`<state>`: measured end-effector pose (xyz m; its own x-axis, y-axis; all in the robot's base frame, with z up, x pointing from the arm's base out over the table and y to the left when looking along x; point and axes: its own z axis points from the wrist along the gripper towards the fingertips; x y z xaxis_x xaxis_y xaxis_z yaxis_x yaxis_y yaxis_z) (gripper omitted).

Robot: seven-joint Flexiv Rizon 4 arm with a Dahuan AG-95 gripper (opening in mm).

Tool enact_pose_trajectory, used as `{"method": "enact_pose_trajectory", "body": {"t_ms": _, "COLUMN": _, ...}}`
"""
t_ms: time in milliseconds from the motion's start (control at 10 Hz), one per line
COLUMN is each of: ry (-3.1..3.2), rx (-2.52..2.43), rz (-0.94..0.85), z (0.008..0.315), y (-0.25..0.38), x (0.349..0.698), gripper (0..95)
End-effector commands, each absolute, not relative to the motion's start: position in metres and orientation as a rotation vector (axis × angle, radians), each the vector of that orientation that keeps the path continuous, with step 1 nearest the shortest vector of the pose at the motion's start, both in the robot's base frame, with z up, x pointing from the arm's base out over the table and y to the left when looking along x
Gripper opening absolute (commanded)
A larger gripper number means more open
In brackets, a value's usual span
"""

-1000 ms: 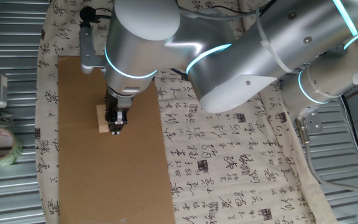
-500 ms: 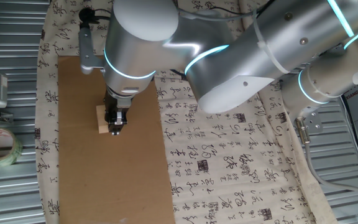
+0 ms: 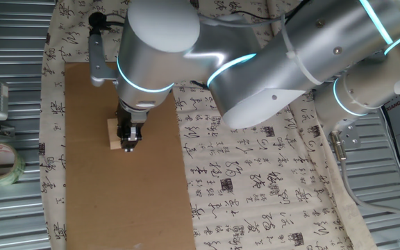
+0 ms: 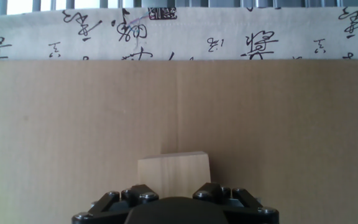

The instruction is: Grab the block and place it at the designated location

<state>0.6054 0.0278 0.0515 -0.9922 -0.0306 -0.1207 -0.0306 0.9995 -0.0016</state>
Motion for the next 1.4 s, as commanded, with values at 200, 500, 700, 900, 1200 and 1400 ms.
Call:
{"method": "enact_pose_trajectory", "body": {"t_ms": 200, "ry": 3.022, "rx": -0.057, "rz": 0.007, "z": 0.0513, "y": 0.0263, "x": 0.6043, "gripper": 0.0}}
{"method": "enact_pose_trajectory", "body": {"t_ms": 500, "ry": 3.026, "rx": -0.079, "rz": 0.014, "z": 0.0495, "y": 0.025, "x": 0.6037, "gripper": 0.0}}
{"method": "enact_pose_trajectory", "body": {"t_ms": 700, "ry": 3.031, "rx": -0.081, "rz": 0.022, "z": 0.0495, "y": 0.0247, "x": 0.6036, "gripper": 0.0}}
{"method": "enact_pose_trajectory", "body": {"t_ms": 900, "ry": 3.032, "rx": -0.074, "rz": 0.023, "z": 0.0495, "y": 0.0247, "x": 0.6036, "gripper": 0.0}}
{"method": "enact_pose_trajectory", "body": {"t_ms": 1200, "ry": 3.03, "rx": -0.056, "rz": 0.017, "z": 0.0496, "y": 0.0246, "x": 0.6034, "gripper": 0.0}}
{"method": "enact_pose_trajectory", "body": {"t_ms": 1400, "ry": 3.029, "rx": -0.055, "rz": 0.018, "z": 0.0495, "y": 0.0245, "x": 0.6032, "gripper": 0.0}}
